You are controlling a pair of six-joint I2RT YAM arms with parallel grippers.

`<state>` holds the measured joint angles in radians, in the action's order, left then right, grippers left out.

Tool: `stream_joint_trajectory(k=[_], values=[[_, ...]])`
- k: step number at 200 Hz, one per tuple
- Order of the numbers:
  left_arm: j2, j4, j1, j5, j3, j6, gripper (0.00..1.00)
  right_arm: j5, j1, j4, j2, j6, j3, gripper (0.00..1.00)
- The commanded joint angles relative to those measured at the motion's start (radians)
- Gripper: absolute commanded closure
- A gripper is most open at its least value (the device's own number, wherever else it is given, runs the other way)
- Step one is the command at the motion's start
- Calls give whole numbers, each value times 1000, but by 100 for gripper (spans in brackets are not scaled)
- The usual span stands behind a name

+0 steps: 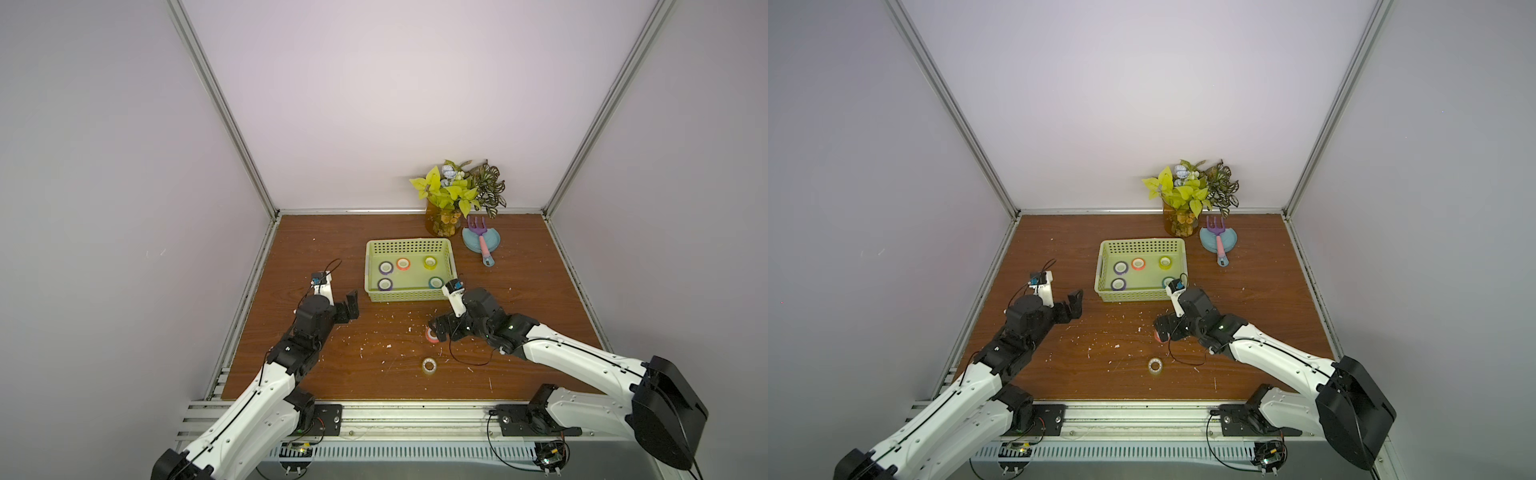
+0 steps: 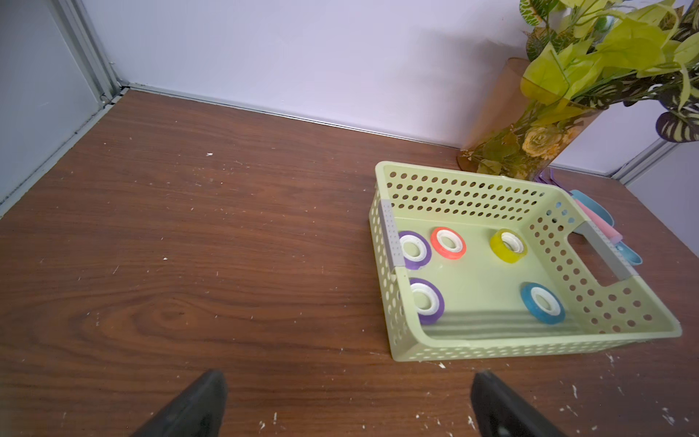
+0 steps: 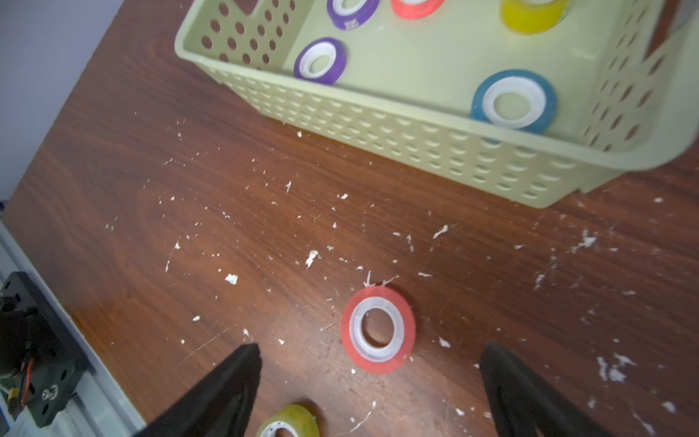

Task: Put the transparent tape into the storage box
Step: Pick up the tape from the center of the board.

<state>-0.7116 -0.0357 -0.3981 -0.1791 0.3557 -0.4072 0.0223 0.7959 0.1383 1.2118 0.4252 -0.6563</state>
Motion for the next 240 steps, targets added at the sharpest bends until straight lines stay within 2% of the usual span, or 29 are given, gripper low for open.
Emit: stream_joint_trajectory(k=[1, 37, 78, 169, 216, 240], values=[[50, -49, 9, -18, -51, 26, 0, -54, 25, 68, 49, 26, -46, 1], [106, -118, 9, 30, -143, 43, 0, -118, 52, 120, 123, 30, -83, 5], [165, -167, 10, 39, -207, 49, 0, -116, 75, 140, 197, 33, -126, 13], [153, -181, 9, 32, -214, 44, 0, -221, 140, 257, 361, 44, -239, 17], [153, -182, 8, 30, -215, 44, 0, -213, 141, 267, 389, 52, -251, 20], [152, -184, 8, 30, -215, 44, 0, -210, 141, 258, 409, 50, -257, 25]])
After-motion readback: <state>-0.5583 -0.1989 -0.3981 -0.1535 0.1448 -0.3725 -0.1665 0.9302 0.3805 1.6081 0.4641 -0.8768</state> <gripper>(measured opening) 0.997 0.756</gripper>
